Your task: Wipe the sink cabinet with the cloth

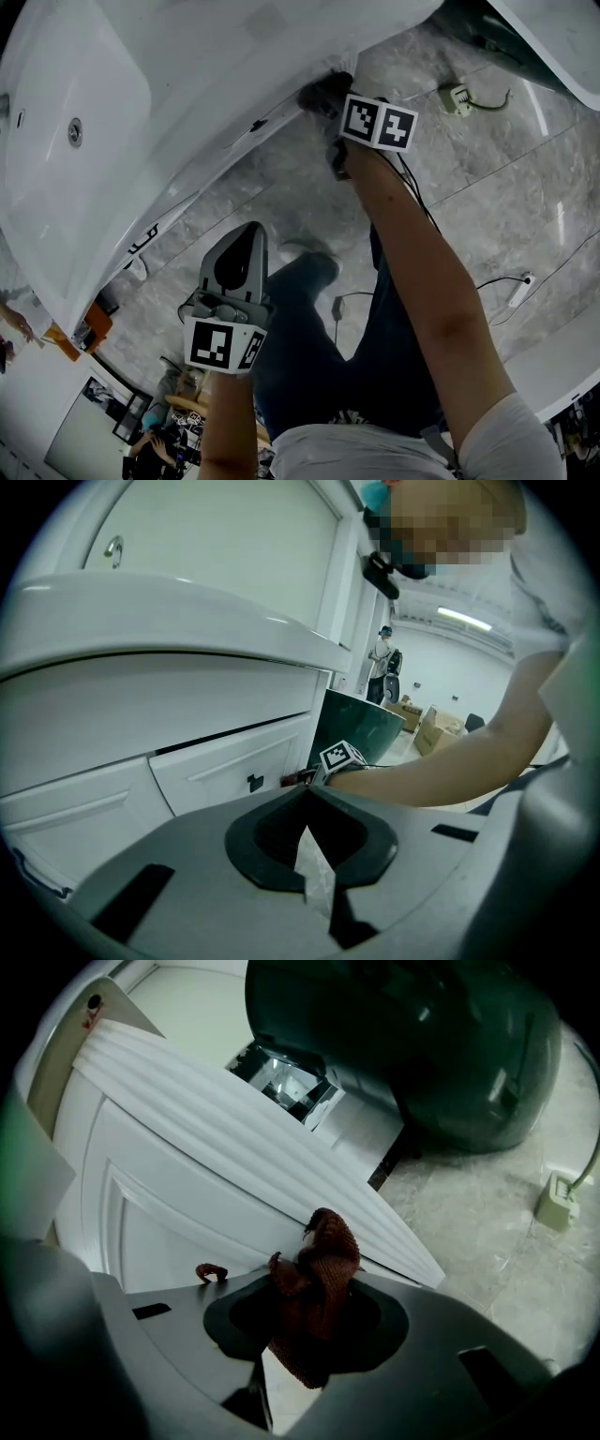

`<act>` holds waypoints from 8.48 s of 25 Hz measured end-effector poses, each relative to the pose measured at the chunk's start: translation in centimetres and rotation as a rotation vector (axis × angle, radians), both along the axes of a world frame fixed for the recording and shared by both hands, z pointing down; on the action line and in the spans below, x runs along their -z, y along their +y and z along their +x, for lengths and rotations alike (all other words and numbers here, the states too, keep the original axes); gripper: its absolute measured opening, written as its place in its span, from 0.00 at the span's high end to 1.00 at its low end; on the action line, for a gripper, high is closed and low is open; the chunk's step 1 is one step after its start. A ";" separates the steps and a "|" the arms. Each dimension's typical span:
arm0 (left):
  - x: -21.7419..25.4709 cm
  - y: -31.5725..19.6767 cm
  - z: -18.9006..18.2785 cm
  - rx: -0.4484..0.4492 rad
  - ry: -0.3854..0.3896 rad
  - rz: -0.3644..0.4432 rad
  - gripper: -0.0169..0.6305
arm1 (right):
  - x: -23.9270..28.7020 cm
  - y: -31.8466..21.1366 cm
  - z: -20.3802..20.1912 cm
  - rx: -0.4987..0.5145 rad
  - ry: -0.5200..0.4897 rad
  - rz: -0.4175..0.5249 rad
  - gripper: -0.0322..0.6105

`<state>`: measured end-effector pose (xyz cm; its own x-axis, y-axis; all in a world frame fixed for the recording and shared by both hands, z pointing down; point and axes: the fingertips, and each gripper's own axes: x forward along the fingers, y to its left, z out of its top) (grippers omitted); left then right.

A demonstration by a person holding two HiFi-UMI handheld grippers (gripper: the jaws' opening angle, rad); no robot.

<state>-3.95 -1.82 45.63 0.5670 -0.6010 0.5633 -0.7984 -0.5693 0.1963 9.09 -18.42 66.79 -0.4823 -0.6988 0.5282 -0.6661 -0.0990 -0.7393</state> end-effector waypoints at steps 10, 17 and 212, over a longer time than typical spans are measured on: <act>-0.5 1.8 -2.7 -0.009 0.027 0.002 0.96 | -0.2 1.4 -3.5 -0.046 -0.038 0.009 0.77; -0.4 3.3 -6.8 -0.001 0.016 0.012 0.96 | 0.0 3.3 -9.6 -0.019 -0.084 0.012 0.77; 36.5 11.1 -28.9 0.534 0.114 0.332 0.96 | 61.2 20.6 -36.4 0.955 0.009 0.811 0.76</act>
